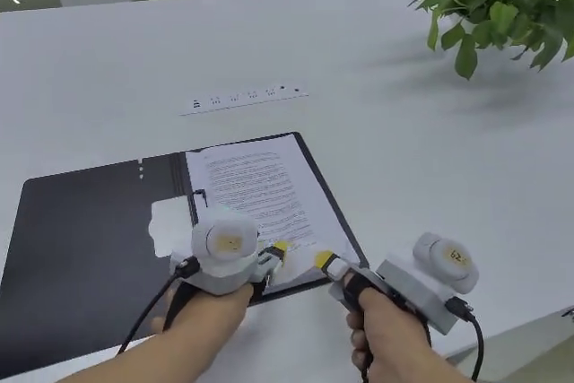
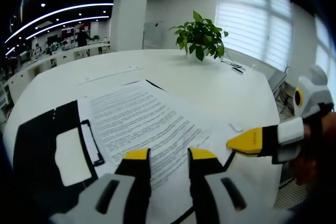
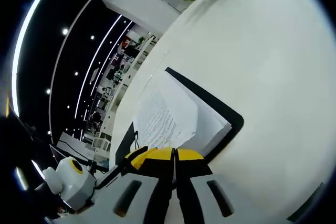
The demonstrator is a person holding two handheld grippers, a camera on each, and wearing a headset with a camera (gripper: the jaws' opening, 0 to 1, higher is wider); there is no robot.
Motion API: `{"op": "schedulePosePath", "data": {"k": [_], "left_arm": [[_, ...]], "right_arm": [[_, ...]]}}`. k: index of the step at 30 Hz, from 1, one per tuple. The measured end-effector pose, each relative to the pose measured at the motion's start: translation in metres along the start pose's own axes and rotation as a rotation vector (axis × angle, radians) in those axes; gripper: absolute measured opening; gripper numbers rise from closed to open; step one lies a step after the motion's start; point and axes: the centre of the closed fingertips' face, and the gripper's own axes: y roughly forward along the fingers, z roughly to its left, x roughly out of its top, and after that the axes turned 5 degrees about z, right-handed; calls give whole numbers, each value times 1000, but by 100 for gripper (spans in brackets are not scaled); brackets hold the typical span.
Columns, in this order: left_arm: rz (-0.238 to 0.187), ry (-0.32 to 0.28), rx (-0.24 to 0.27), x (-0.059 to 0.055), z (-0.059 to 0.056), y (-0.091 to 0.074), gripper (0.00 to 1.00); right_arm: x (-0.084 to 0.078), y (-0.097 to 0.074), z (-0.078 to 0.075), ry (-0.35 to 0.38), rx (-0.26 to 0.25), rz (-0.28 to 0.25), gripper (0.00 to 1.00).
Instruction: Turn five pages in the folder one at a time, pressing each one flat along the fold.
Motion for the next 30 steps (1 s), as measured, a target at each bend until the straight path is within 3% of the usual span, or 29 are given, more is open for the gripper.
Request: {"op": "schedulePosePath", "data": {"k": [9, 17, 24, 30], "left_arm": [[-45, -11, 80, -1, 36, -53, 29], [-87, -46, 150, -7, 62, -104, 29], [-119, -78, 209, -14, 82, -140, 30], [-144, -107, 258, -21, 100, -169, 30]], "right_arm": [[7, -10, 34, -125, 59, -36, 0], [3, -18, 81, -261, 149, -56, 0], [-12, -20, 117, -421, 215, -42, 0], [-34, -17, 148, -569, 270, -7, 0]]}}
